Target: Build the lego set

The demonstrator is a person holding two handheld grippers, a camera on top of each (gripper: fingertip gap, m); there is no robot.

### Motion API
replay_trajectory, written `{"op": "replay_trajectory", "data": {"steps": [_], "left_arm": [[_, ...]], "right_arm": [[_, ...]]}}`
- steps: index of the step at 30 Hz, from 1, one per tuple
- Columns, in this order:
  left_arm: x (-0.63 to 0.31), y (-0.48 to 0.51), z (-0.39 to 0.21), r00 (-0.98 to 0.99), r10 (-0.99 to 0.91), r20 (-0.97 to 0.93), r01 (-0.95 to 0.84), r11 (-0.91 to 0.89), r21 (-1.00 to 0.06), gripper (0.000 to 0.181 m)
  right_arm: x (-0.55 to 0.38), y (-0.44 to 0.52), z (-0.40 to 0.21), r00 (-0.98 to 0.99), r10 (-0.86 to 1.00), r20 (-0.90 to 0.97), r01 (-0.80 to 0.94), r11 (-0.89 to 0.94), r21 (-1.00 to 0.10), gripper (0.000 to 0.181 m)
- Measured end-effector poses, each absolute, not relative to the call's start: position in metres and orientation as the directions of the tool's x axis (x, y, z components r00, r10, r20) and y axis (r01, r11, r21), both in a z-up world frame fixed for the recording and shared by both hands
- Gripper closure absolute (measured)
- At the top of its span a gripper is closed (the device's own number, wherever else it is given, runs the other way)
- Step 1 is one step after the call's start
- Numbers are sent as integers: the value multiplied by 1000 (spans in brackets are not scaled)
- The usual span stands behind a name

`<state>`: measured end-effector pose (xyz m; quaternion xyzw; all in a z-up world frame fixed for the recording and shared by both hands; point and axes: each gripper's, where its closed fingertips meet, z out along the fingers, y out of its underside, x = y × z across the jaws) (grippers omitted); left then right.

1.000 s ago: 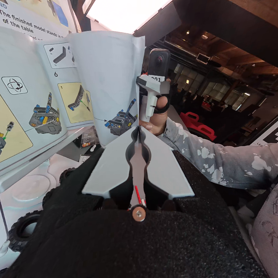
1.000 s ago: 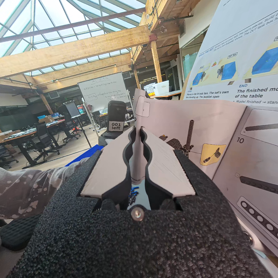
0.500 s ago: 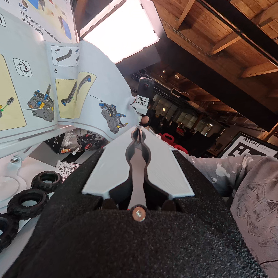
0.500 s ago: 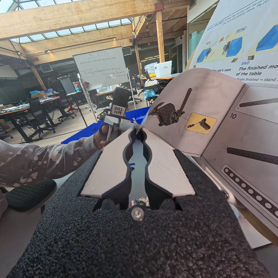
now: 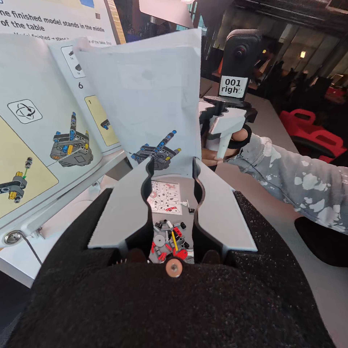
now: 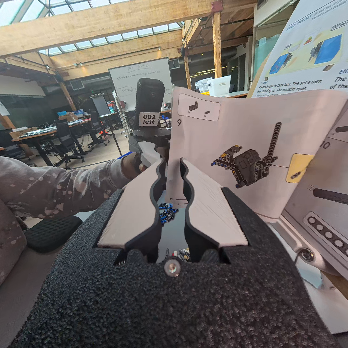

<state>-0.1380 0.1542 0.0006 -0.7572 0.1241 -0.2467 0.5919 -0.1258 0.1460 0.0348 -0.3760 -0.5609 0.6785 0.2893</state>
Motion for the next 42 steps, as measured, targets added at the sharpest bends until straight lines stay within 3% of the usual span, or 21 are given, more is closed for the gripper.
{"op": "replay_trajectory", "data": {"steps": [6, 10, 15, 23, 31, 36, 42], "left_arm": [[-136, 163, 2, 869, -453, 197, 94, -239, -966, 146], [-136, 164, 4, 865, -455, 210, 113, -230, -967, 150], [-134, 164, 3, 849, -465, 252, 160, -228, -960, 155], [-133, 171, -7, 841, -446, 305, 239, -200, -950, 136], [-142, 183, -7, 892, -347, 292, 242, -179, -954, 171], [-174, 167, -4, 921, -272, 278, 245, -150, -958, 181], [-232, 149, 16, 929, -150, 337, 326, -93, -941, 181]], "right_arm": [[-130, 147, 23, -506, 847, -164, 57, -157, -986, 163], [-130, 149, 20, -487, 863, -138, 55, -127, -990, 181], [-121, 156, 28, -496, 853, -163, 25, -174, -984, 181], [-95, 179, 33, -476, 853, -215, -22, -256, -966, 181], [-79, 197, 30, -406, 891, -204, -50, -244, -969, 181], [-52, 262, 28, -167, 964, -207, -94, -224, -970, 181], [-23, 377, -6, 407, 884, -230, -48, -231, -972, 181]]}}
